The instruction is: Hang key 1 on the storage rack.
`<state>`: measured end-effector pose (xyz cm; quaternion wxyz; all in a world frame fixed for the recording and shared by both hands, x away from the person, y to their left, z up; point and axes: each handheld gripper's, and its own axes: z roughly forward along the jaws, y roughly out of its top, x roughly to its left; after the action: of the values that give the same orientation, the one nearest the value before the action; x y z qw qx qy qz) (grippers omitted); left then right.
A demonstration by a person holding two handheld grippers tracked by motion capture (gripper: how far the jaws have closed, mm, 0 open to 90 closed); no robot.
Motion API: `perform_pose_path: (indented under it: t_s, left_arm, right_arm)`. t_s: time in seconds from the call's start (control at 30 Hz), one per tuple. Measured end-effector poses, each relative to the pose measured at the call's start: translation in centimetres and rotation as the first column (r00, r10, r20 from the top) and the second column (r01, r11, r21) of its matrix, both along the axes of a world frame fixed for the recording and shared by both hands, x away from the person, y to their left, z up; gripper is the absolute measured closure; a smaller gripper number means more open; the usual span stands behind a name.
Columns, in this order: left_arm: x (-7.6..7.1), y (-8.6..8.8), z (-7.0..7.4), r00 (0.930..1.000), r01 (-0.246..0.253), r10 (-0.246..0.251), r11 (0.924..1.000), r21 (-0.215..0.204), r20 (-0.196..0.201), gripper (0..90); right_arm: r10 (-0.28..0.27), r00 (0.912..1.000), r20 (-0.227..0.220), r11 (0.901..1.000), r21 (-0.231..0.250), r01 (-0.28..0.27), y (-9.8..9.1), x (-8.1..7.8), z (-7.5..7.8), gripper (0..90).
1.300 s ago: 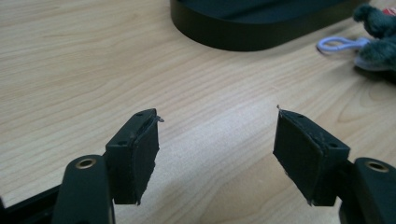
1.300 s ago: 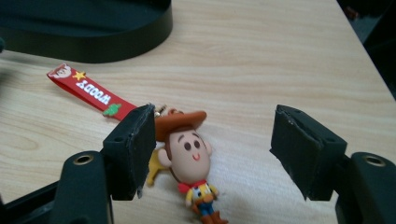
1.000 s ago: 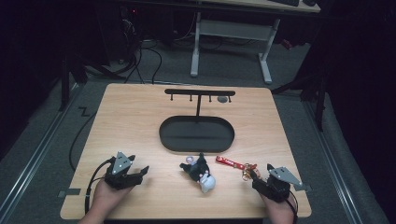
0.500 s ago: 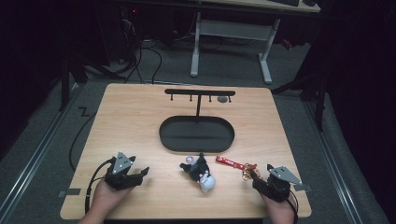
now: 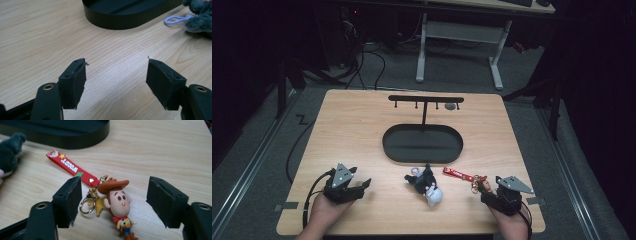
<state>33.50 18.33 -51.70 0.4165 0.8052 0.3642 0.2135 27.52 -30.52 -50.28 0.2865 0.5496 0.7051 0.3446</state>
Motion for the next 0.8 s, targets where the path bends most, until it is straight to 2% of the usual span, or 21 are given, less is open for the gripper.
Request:
perform_pose_path:
  t_s: [0.13, 0.23, 0.3, 0.37, 0.47, 0.5, 0.6, 0.8]
  left_arm:
    - [0.1, -0.2, 0.6, 0.9999, 0.004, -0.004, 1.0, 0.006, 0.01, 32.6]
    - [0.4, -0.3, 1.6, 0.9999, 0.015, -0.015, 0.9999, -0.002, -0.006, 32.7]
    - [0.4, -0.5, 1.9, 0.9997, 0.025, -0.025, 0.9993, 0.027, 0.003, 33.6]
    - [0.4, -0.5, 1.7, 0.9995, 0.028, -0.028, 0.9987, 0.042, 0.011, 34.6]
    - [0.2, 0.0, 0.7, 0.9999, 0.011, -0.012, 0.9999, -0.006, -0.01, 36.3]
    - [0.3, 0.0, 0.5, 0.9994, 0.019, -0.019, 0.9998, 0.004, -0.027, 36.3]
    - [0.0, -0.2, 0.4, 0.9992, 0.039, -0.039, 0.9979, 0.052, 0.004, 35.2]
    - [0.1, 0.0, 0.4, 0.998, 0.062, -0.062, 0.9968, 0.051, 0.009, 35.0]
  right_arm:
    - [0.032, 0.9992, -0.022, 0.9994, -0.011, -0.033, 0.3, 0.1, 0.2, 26.7]
    - [0.052, 0.9978, -0.041, 0.9982, -0.027, -0.053, 0.6, 0.0, 0.3, 26.0]
    - [0.065, 0.9964, -0.054, 0.9973, -0.03, -0.067, 0.7, 0.0, 0.3, 24.9]
    - [0.084, 0.9941, -0.069, 0.9958, -0.032, -0.086, 0.9, 0.0, 0.4, 24.3]
    - [0.114, 0.9882, -0.103, 0.9916, -0.049, -0.119, 1.2, 0.0, 0.5, 24.7]
    - [0.122, 0.986, -0.113, 0.9909, -0.043, -0.128, 1.3, 0.0, 0.7, 24.4]
    - [0.133, 0.9824, -0.131, 0.9888, -0.05, -0.141, 1.6, 0.0, 0.9, 22.9]
    - [0.116, 0.9777, -0.175, 0.9885, -0.075, -0.131, 2.0, 0.2, 1.0, 21.0]
